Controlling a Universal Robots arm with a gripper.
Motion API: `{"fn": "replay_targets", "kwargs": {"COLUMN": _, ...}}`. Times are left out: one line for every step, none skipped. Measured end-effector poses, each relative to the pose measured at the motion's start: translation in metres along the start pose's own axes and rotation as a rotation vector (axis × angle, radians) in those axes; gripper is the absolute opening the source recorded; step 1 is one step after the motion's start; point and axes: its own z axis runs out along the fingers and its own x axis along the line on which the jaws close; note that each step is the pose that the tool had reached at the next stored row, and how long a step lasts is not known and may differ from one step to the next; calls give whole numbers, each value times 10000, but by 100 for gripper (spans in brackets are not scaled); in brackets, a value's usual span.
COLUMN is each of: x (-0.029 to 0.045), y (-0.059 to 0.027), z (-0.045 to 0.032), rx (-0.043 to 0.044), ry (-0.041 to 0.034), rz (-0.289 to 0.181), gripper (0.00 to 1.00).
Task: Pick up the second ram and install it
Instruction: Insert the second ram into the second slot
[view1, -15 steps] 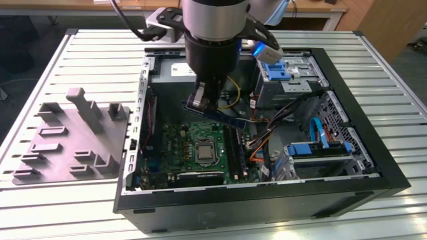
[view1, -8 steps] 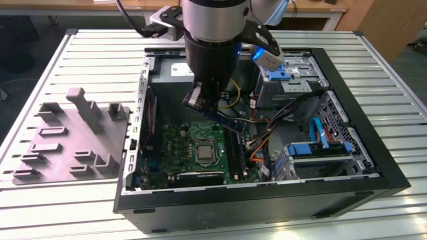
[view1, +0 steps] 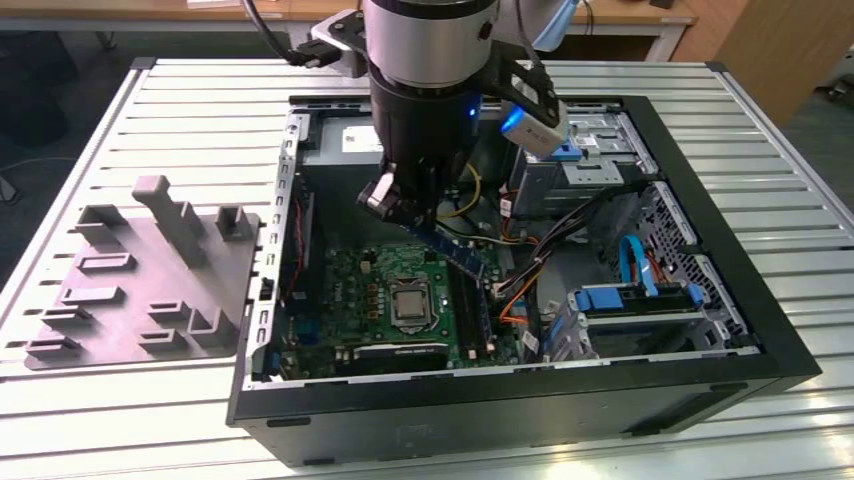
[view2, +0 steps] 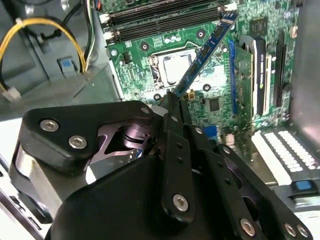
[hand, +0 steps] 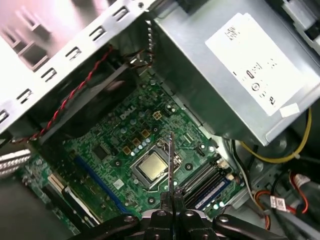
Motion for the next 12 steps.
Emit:
{"fn": "replay_targets", "kwargs": {"x": 0, "y": 0, "z": 2, "rx": 7, "ry": -2, "rz": 179, "gripper": 13}}
{"fn": "replay_targets", "kwargs": {"x": 0, "y": 0, "z": 5, "rx": 15, "ry": -3, "rz": 360, "gripper": 13}}
{"fn": "replay_targets", "kwargs": {"x": 0, "y": 0, "z": 7, "rx": 22, "ry": -6, "rz": 538, "gripper": 13}}
{"fn": "replay_targets", "kwargs": {"x": 0, "y": 0, "z": 9, "rx": 29, "ry": -8, "rz": 719, "gripper": 13}}
{"fn": "replay_targets", "kwargs": {"x": 1, "y": 0, "z": 12, "rx": 37, "ry": -10, "rz": 909, "gripper": 13}}
{"fn": "replay_targets", "kwargs": {"x": 1, "y": 0, "z": 14, "rx": 44, "ry": -12, "rz": 1089, "gripper": 13}}
{"fn": "replay_targets", "kwargs": {"x": 1, "y": 0, "z": 17, "rx": 51, "ry": -14, "rz": 1269, "gripper": 13}}
{"fn": "replay_targets", "kwargs": {"x": 1, "y": 0, "z": 19, "rx": 59, "ry": -15, "rz": 1448, "gripper": 13}}
{"fn": "replay_targets", "kwargs": {"x": 1, "y": 0, "z": 21, "rx": 67, "ry": -18, "rz": 1628, "gripper": 13}}
{"fn": "replay_targets", "kwargs": {"x": 1, "y": 0, "z": 24, "rx": 73, "ry": -20, "rz": 1807, "gripper": 13}}
{"fn": "replay_targets", "kwargs": {"x": 1, "y": 0, "z": 26, "rx": 81, "ry": -22, "rz": 1988, "gripper": 13}}
{"fn": "replay_targets", "kwargs": {"x": 1, "y": 0, "z": 29, "rx": 89, "ry": -24, "rz": 2183, "gripper": 13}}
